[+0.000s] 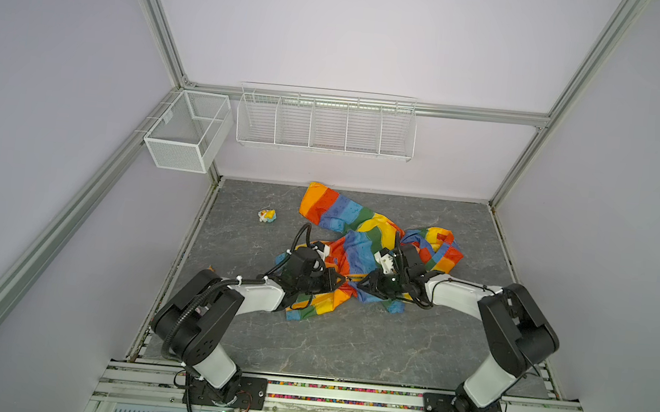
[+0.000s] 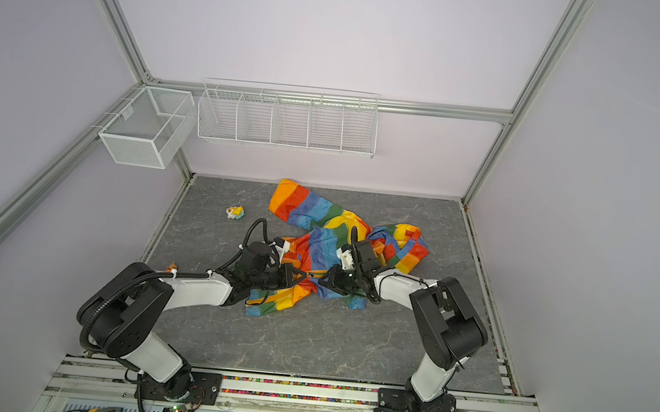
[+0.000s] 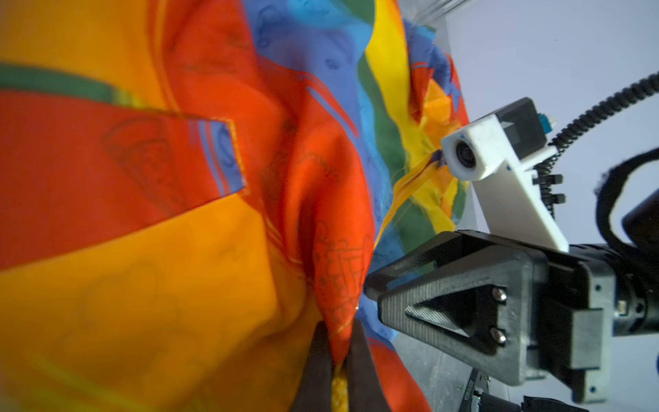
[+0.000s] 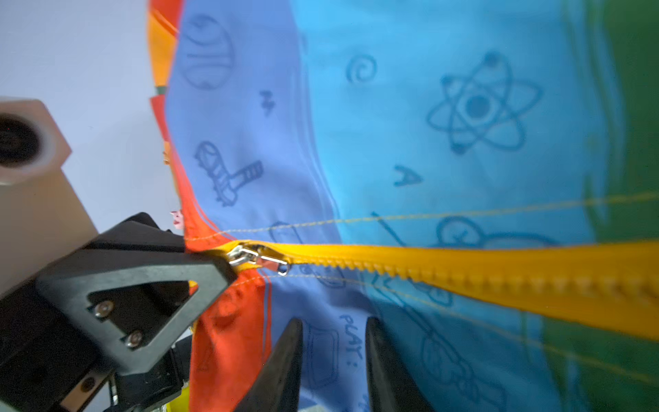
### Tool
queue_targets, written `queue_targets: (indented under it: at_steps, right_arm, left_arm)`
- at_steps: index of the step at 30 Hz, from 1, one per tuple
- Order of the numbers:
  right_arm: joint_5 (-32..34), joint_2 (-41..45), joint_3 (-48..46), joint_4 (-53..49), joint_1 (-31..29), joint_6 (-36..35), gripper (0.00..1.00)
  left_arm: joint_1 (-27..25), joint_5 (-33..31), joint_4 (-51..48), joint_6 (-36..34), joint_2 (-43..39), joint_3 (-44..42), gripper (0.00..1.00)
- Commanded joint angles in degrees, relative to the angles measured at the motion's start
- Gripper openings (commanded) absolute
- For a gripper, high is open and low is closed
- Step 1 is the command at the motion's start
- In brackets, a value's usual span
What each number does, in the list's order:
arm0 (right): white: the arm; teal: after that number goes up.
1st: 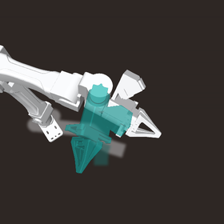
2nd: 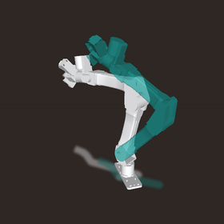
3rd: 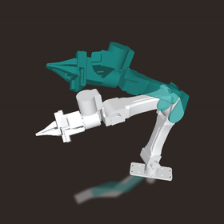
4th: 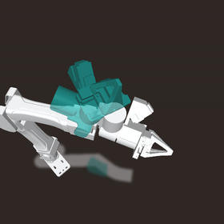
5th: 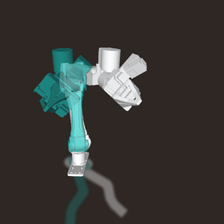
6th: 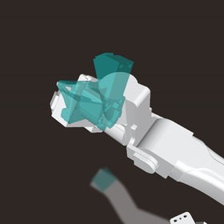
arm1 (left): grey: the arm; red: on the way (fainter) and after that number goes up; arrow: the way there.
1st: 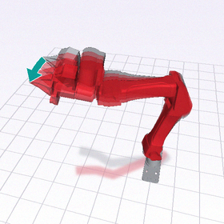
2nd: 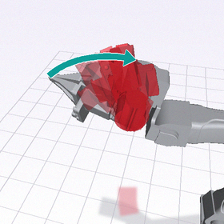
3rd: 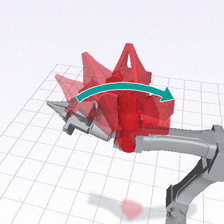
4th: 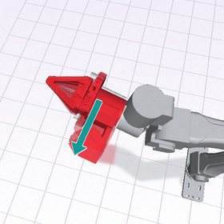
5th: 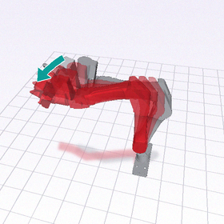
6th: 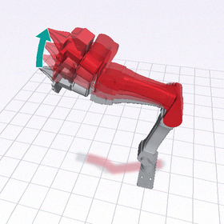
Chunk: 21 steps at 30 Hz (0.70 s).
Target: Zip up the jacket
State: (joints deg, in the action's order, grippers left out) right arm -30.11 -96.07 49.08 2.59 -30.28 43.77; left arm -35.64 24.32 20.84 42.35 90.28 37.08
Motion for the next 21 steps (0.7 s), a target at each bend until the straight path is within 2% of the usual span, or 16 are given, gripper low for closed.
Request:
queue_targets:
  at_steps: [1,8,11,15,19,21]
  right_arm:
    - [-0.7,4.1,-0.5,4.9,0.7,5.5,0.37]
    - [-2.3,6.8,-2.6,13.0,1.7,13.7,0.39]
    - [-4.3,7.5,-5.1,21.0,1.4,17.0,0.33]
    - [-3.8,11.1,-5.2,16.6,-1.6,12.6,0.30]
    - [0.0,14.7,-4.8,7.4,-7.3,6.2,0.32]
    - [1.7,14.8,-5.7,6.2,-9.0,5.9,0.31]
  left_arm:
    - [0.0,2.2,-1.4,-2.8,-1.9,2.7,0.00]
    - [0.0,3.0,-1.9,-3.7,-5.5,3.7,0.00]
    - [0.0,1.9,-5.1,-4.7,-6.8,4.7,0.00]
    - [0.0,0.9,-8.5,-5.3,-7.3,6.5,0.00]
    - [0.0,0.1,-9.5,-5.5,-7.3,7.4,0.00]
    - [0.0,0.1,-9.5,-5.3,-7.1,7.8,0.00]
